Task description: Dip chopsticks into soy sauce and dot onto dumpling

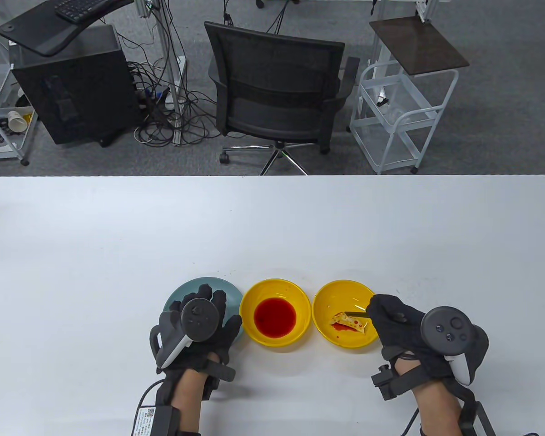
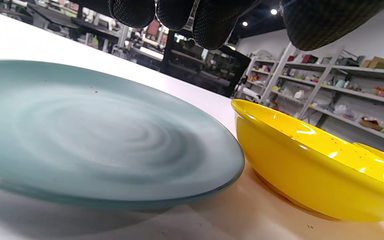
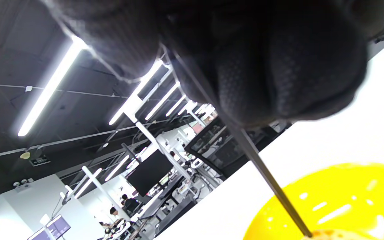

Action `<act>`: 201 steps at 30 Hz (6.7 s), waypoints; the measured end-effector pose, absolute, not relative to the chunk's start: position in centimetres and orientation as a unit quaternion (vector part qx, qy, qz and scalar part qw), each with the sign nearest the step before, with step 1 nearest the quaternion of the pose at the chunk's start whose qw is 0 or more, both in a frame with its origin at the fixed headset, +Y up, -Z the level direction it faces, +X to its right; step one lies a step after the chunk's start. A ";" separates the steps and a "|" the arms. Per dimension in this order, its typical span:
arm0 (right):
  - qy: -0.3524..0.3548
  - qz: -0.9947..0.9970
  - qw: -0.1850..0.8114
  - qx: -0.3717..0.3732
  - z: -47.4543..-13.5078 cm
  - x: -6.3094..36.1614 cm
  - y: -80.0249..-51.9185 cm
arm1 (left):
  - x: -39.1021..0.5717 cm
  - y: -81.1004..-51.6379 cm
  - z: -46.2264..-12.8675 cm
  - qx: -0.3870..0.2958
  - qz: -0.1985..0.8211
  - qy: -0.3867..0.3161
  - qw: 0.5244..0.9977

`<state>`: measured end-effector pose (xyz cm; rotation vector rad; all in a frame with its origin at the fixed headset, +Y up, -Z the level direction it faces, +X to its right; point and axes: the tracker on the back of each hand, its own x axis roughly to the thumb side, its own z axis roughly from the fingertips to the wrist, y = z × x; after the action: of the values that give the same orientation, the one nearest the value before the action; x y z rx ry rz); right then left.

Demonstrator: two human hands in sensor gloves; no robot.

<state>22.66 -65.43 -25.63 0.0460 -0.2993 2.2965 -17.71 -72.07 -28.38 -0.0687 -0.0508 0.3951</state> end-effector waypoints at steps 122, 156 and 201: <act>-0.189 0.856 0.468 0.111 -25.3 22.9 -65.0 | -17.6 -72.3 -28.3 -0.059 0.183 -0.024 0.981; -0.173 0.887 0.422 0.065 -25.8 24.6 -65.1 | -17.7 -72.3 -28.2 -0.062 0.190 -0.021 0.980; -0.129 0.906 0.397 0.072 -25.2 24.5 -64.3 | -18.0 -72.3 -28.2 -0.073 0.193 -0.014 0.978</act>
<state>24.54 -64.32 -25.24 0.1827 -0.3256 2.2952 -18.03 -72.33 -28.24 -0.1471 -0.0285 0.3888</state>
